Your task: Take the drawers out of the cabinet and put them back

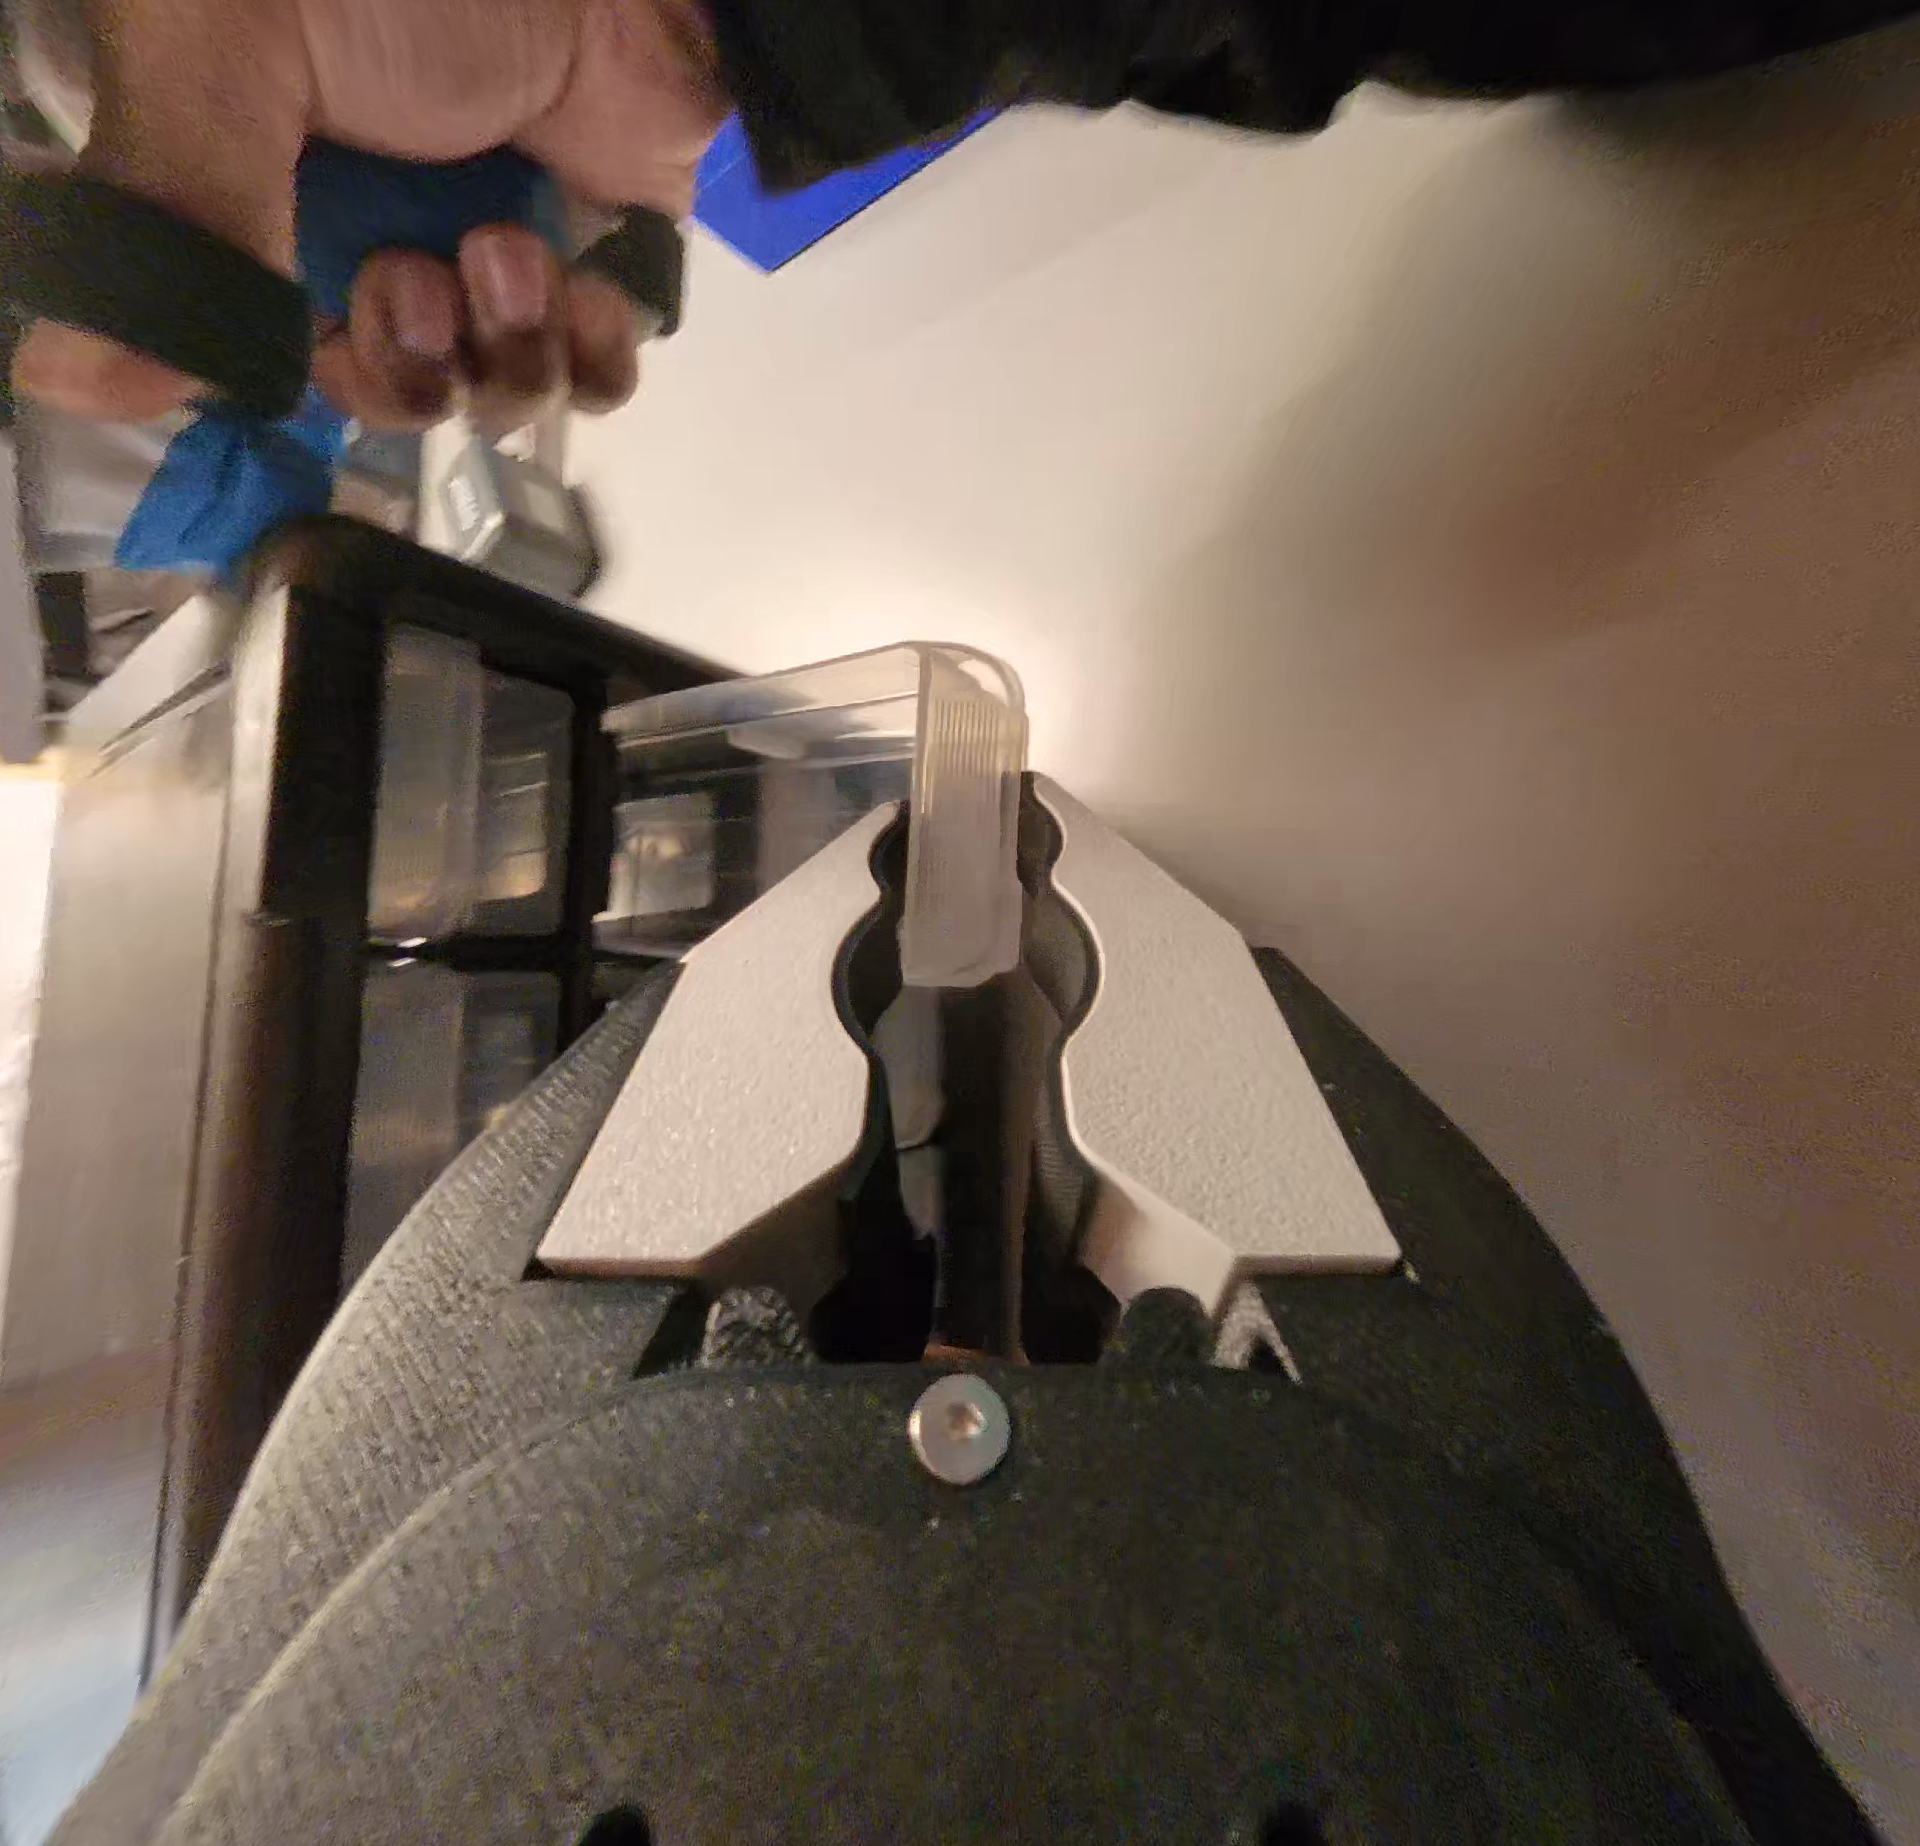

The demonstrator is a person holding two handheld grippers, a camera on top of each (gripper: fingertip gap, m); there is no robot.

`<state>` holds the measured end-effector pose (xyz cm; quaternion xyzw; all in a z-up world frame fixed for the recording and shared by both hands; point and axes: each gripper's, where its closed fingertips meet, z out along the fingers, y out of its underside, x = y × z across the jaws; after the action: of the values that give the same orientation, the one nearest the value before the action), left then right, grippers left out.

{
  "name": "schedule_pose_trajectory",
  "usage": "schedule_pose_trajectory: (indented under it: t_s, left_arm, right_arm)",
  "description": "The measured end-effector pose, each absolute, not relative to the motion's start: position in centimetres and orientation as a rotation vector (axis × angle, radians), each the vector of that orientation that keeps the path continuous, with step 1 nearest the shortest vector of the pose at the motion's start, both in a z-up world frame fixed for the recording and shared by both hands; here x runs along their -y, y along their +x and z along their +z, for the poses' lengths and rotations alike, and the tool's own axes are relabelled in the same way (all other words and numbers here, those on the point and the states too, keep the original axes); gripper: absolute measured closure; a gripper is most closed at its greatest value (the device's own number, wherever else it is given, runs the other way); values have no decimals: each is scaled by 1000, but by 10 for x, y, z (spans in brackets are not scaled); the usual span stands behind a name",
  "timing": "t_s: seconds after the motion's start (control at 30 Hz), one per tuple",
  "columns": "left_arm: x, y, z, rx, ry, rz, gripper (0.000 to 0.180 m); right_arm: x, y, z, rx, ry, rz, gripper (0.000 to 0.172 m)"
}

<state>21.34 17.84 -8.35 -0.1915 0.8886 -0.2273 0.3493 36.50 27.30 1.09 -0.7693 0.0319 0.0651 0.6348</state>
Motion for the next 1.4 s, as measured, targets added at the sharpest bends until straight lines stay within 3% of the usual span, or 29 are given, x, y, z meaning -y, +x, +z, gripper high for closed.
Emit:
schedule_pose_trajectory:
  t_s: [0.03, 0.3, 0.4, 0.53, 0.97, 1.17, 1.4]
  left_arm:
    - [-186, 223, -85, -2256, -501, -541, 162]
    - [-201, 251, -68, -1857, -465, -464, 150]
    - [-183, 238, -71, -1886, -495, -646, 165]
    - [-204, 252, -82, -1893, -648, -587, 175]
    - [-230, 213, -82, -1774, -859, -809, 158]
    - [-343, 126, -52, -1553, -1111, -691, 154]
    - [-565, -27, -26, -1298, -1520, -197, 141]
  right_arm:
    - [-273, 365, 11, -72, -1758, 148, 115]
    - [-271, 363, 13, -62, -1753, 156, 116]
    - [-272, 363, 13, -62, -1752, 160, 115]
    - [-273, 363, 13, -63, -1753, 161, 115]
    - [-270, 365, 12, -62, -1762, 164, 115]
    - [-272, 362, 10, -56, -1771, 171, 115]
    - [-272, 363, 8, -58, -1773, 168, 115]
